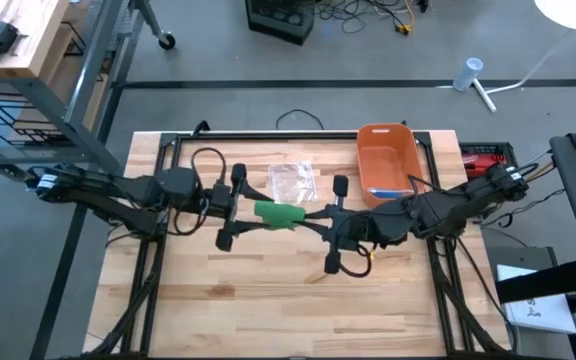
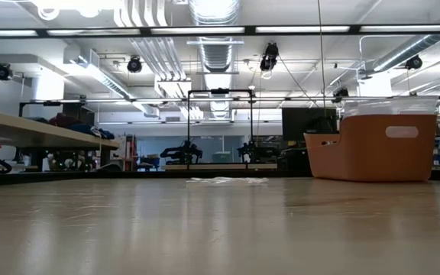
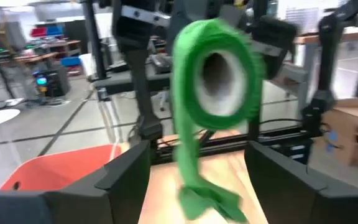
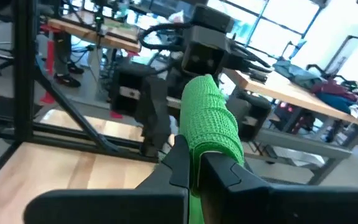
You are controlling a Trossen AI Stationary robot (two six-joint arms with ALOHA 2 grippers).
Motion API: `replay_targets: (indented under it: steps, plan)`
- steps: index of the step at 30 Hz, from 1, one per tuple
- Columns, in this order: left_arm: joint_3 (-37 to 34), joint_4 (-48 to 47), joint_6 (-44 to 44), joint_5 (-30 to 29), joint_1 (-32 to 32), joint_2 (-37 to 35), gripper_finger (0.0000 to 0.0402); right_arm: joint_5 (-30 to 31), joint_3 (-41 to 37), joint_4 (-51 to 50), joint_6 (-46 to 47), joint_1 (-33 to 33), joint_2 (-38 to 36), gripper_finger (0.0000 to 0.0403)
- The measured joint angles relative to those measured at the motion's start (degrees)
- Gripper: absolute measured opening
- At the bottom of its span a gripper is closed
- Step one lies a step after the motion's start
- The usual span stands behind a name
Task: Roll bandage
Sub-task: Roll the green bandage
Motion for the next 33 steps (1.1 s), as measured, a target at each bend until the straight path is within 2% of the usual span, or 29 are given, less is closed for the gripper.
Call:
replay_targets:
  steps: [5,8,11,14,18,19,21,27,33]
  plan:
    - [0.0,4.9,1.0,-2.5,0.0,2.9,0.0257,-6.7,0.0,0.4,0.2,0.2,-0.2,0.0004]
    - [0.0,7.3,3.3,-2.4,0.0,4.7,0.0248,-7.3,0.0,1.2,0.2,0.2,-0.2,0.0004]
    - [0.0,7.8,3.5,-2.4,0.0,6.5,0.0221,-7.1,0.0,1.8,-0.3,0.5,-0.3,0.0003]
    - [0.0,9.6,3.4,-2.5,0.0,7.2,0.0161,-7.5,0.0,1.7,-0.5,0.9,-0.4,0.0003]
    - [1.0,9.6,3.7,-2.8,0.0,7.7,0.0035,-10.0,0.0,1.3,-0.7,1.1,-0.4,0.0003]
    - [1.2,9.5,3.9,-2.8,0.0,7.5,0.0019,-11.3,0.0,1.3,-0.9,1.1,-0.4,0.0003]
    - [2.1,9.1,5.1,-3.7,0.0,7.1,0.0015,-13.7,0.1,0.5,-1.0,1.1,-0.4,0.0003]
    - [5.2,5.1,13.2,-13.3,0.0,4.4,0.0004,-18.7,0.1,-5.2,2.4,1.1,-0.3,0.0003]
    - [13.5,-0.4,22.0,-15.8,0.2,3.5,0.0001,-19.2,-0.8,-8.0,7.5,0.9,1.8,0.0003]
